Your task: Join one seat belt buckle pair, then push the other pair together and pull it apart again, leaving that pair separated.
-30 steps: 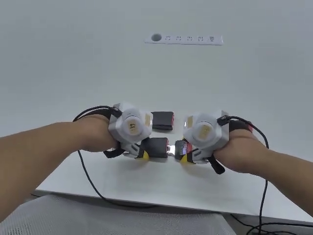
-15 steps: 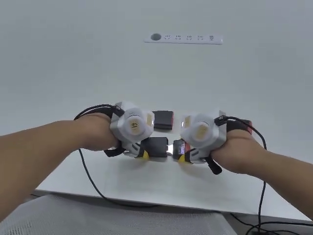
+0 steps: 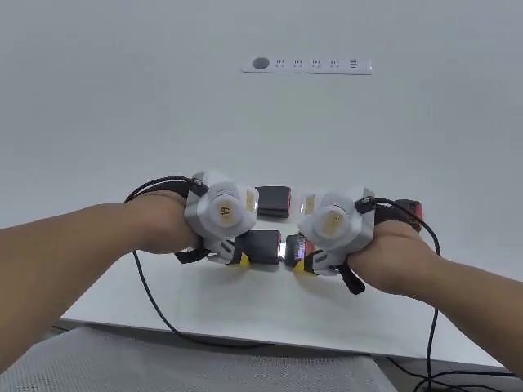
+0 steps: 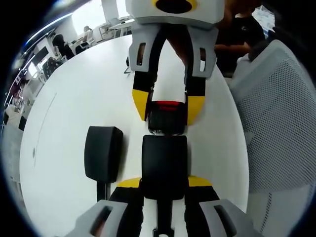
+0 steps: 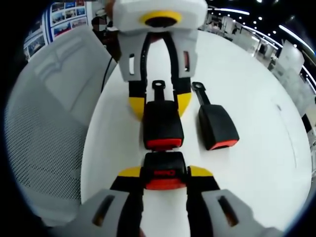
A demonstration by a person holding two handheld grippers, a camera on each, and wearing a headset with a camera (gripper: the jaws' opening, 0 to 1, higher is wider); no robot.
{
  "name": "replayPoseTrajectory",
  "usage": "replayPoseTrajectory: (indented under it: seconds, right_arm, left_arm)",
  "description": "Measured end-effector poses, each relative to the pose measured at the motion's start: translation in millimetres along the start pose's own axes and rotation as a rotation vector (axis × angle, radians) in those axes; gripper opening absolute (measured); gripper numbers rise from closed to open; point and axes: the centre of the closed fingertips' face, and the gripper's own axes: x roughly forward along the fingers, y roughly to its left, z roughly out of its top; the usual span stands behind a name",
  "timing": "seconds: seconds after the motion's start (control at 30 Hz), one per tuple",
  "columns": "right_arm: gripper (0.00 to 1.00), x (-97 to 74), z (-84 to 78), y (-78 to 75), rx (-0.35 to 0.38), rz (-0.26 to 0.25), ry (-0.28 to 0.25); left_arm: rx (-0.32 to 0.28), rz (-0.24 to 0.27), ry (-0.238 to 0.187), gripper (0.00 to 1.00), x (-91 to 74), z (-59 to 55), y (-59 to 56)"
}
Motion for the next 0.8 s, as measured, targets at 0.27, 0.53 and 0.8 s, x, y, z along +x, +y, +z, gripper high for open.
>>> replayPoseTrajectory:
  seconds: [0.27,0.53,0.8]
  right_arm:
    - [0.31,-3.0,-1.5,-1.6,-0.04,0.016,-0.024]
    - [0.31,-3.8,-1.6,-1.8,-0.034,0.031,-0.034]
    - [0.31,-5.0,-0.7,-1.3,-0.033,0.033,-0.043]
  left_arm:
    - [0.004,0.002,-0.009,0.32,-1.2,-1.4,-0.6]
    - [-0.014,0.004,-0.045,0.31,-1.8,-2.2,-0.7]
    - [-0.011,-0.004,-0.041,0.31,-2.3,-3.0,-1.0]
